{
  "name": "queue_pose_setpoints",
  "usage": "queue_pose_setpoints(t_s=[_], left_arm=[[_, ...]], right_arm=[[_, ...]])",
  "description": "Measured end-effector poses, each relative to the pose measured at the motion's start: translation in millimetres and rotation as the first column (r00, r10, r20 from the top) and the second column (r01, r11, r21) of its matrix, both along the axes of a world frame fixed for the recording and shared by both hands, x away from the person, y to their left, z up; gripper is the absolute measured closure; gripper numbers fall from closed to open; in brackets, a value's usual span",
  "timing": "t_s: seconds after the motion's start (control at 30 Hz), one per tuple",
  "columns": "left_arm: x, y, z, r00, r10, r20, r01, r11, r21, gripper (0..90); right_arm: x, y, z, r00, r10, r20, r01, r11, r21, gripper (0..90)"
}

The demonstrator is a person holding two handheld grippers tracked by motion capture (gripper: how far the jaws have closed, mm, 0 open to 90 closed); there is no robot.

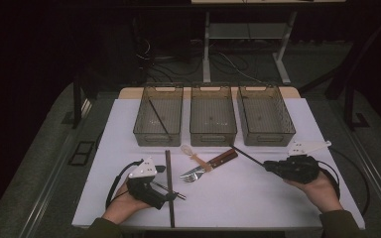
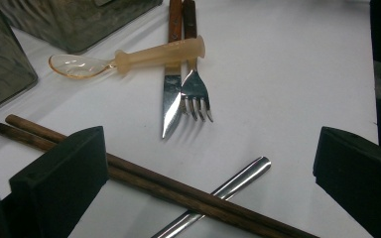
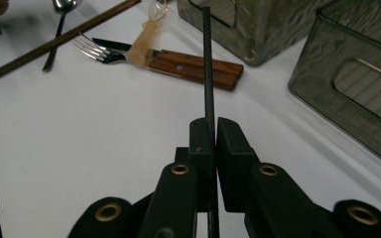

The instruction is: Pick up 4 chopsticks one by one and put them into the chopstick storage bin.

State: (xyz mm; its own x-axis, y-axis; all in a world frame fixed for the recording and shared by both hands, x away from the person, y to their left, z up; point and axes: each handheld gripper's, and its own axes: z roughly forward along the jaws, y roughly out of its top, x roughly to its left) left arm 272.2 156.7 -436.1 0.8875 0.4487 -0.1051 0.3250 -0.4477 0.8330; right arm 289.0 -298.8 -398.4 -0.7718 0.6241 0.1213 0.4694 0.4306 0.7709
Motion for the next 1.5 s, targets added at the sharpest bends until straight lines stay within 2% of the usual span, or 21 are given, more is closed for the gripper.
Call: queue_pose_setpoints(t_s=[0.6, 1.1, 1.3, 1.5], left_arm=[[0.1, 0.2, 0.3, 1.0000, -0.004, -0.002, 0.004, 1.0000, -0.004, 0.0], [0.5, 2.3, 1.7, 1.0000, -0.006, 0.007, 0.006, 1.0000, 0.001, 0.0], [0.1, 1.6, 1.5, 1.0000, -0.003, 0.000, 0.003, 0.9999, -0.012, 0.0], [0.1, 2.1, 2.0, 1.0000, -0.003, 0.001, 0.003, 0.9999, -0.013, 0.0]], right_arm=[[16.6, 31.6, 12.6, 0.9994, 0.016, 0.030, -0.017, 0.998, 0.061, 85.2], [38.2, 77.9, 15.0, 0.9996, 0.018, 0.024, -0.020, 0.996, 0.084, 85.2], [50.9, 97.7, 17.1, 0.9998, 0.014, 0.017, -0.015, 0.997, 0.069, 85.2], [64.0, 115.3, 26.0, 0.9997, 0.015, 0.021, -0.016, 0.999, 0.049, 85.2]])
